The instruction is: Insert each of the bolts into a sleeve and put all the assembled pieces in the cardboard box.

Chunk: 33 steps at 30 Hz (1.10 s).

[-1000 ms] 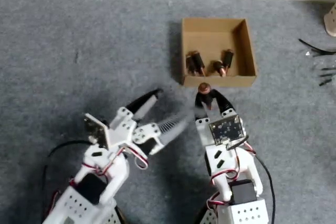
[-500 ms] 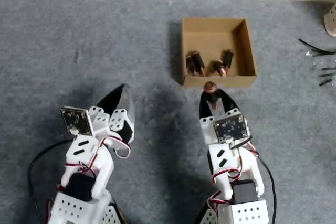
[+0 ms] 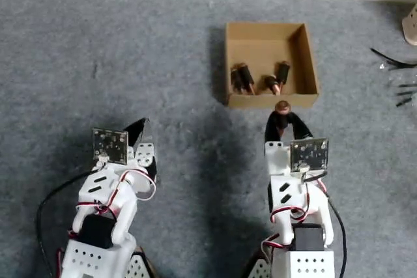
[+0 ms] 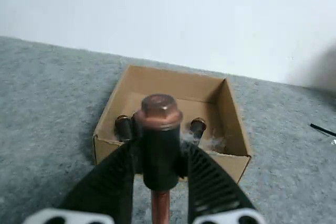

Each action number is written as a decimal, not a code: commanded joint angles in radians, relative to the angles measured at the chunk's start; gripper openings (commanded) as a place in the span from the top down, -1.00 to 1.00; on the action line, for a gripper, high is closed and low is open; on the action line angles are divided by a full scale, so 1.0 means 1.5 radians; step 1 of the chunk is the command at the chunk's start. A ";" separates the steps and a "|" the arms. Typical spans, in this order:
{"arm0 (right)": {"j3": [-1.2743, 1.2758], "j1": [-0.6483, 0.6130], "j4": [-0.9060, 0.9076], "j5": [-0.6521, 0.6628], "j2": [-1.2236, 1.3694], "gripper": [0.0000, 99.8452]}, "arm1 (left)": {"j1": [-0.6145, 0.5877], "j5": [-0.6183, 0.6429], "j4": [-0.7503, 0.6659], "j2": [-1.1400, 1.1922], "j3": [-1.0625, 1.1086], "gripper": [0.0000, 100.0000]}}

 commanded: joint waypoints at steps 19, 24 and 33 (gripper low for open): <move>-0.031 -0.028 -0.009 0.033 0.085 0.99 | -0.041 -0.166 0.015 -0.002 -0.017 0.95; -0.172 -0.032 -0.073 0.015 0.315 0.99 | -0.041 -0.168 0.012 -0.006 -0.006 0.95; -0.542 -0.031 -0.120 -0.082 0.834 0.99 | -0.042 -0.168 0.012 -0.006 -0.003 0.95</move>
